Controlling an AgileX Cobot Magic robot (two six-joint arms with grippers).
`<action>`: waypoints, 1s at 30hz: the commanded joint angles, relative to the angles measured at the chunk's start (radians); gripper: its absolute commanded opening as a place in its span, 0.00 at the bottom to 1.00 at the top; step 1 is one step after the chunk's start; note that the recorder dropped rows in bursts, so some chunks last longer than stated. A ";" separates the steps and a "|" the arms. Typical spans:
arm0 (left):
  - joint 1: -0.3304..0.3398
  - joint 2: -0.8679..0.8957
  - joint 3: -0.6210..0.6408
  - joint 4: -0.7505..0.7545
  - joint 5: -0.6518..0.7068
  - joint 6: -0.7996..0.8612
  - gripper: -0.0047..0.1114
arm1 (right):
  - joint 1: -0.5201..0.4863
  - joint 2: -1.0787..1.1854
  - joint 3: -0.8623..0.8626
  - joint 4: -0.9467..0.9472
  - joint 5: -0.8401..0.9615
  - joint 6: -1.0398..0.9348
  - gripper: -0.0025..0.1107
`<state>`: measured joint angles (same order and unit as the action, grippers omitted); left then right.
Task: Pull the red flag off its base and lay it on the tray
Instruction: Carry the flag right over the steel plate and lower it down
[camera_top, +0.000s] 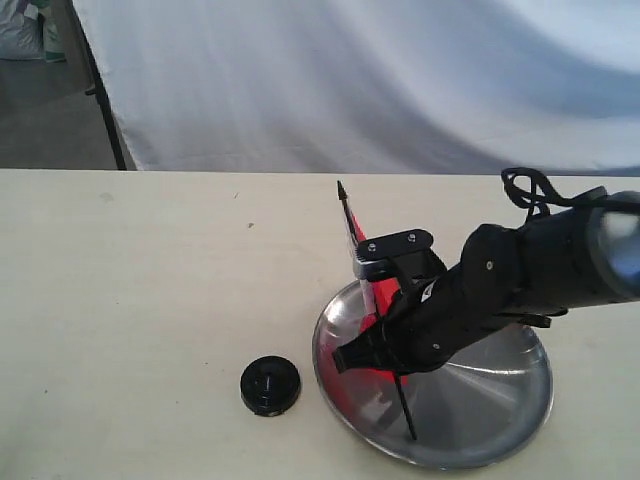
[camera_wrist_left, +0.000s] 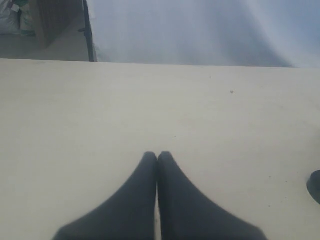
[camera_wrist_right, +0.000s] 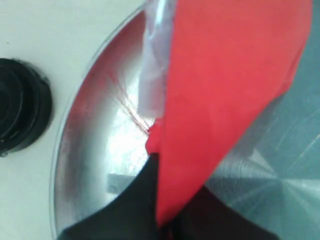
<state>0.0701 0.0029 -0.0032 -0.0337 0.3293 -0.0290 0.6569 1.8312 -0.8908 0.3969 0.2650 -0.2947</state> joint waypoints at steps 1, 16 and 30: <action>0.001 -0.003 0.003 0.002 -0.003 -0.001 0.04 | -0.007 0.036 0.001 -0.043 0.003 -0.012 0.02; 0.001 -0.003 0.003 0.002 -0.003 -0.001 0.04 | -0.007 0.105 -0.003 -0.067 -0.007 -0.023 0.22; 0.001 -0.003 0.003 0.004 -0.003 -0.001 0.04 | -0.007 0.050 -0.003 -0.067 0.051 -0.023 0.54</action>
<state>0.0701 0.0029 -0.0032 -0.0337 0.3293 -0.0290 0.6569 1.9050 -0.9040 0.3428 0.2344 -0.3138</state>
